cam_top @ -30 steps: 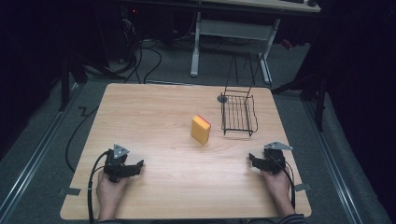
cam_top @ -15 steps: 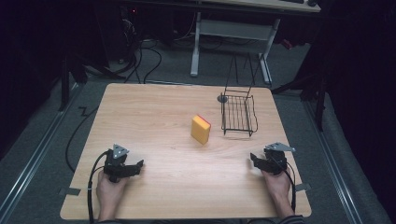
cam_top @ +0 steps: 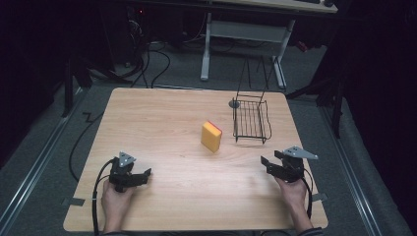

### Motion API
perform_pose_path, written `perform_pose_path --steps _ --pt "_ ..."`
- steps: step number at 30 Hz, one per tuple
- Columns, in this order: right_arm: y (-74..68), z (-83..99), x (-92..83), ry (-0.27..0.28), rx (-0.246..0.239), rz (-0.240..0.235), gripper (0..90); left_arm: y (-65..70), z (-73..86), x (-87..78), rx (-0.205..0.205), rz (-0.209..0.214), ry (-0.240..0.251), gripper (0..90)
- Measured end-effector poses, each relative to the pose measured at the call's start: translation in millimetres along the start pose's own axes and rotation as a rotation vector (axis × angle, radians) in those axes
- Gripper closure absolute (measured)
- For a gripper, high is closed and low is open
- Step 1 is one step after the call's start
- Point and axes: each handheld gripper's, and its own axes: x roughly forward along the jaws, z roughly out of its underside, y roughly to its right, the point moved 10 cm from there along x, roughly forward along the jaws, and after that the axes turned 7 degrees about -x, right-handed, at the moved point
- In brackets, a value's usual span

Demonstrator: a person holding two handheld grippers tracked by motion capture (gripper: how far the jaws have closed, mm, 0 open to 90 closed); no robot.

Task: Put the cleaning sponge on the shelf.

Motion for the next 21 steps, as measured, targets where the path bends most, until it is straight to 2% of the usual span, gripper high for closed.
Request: perform_pose_path --steps 7,14,21 --pt "-15.6 -17.5 1.0 0.033 -0.032 -0.042 35.8 0.0 -0.1 0.0 -0.002 0.000 0.001 17.9" --pt "-35.0 -38.5 9.6 0.056 -0.075 -0.081 35.7 -0.1 -0.2 0.1 -0.003 0.000 0.003 17.9" --pt "-47.0 -53.1 16.7 0.067 -0.106 -0.106 35.8 -0.2 -0.3 -0.1 -0.006 0.004 0.003 17.9"
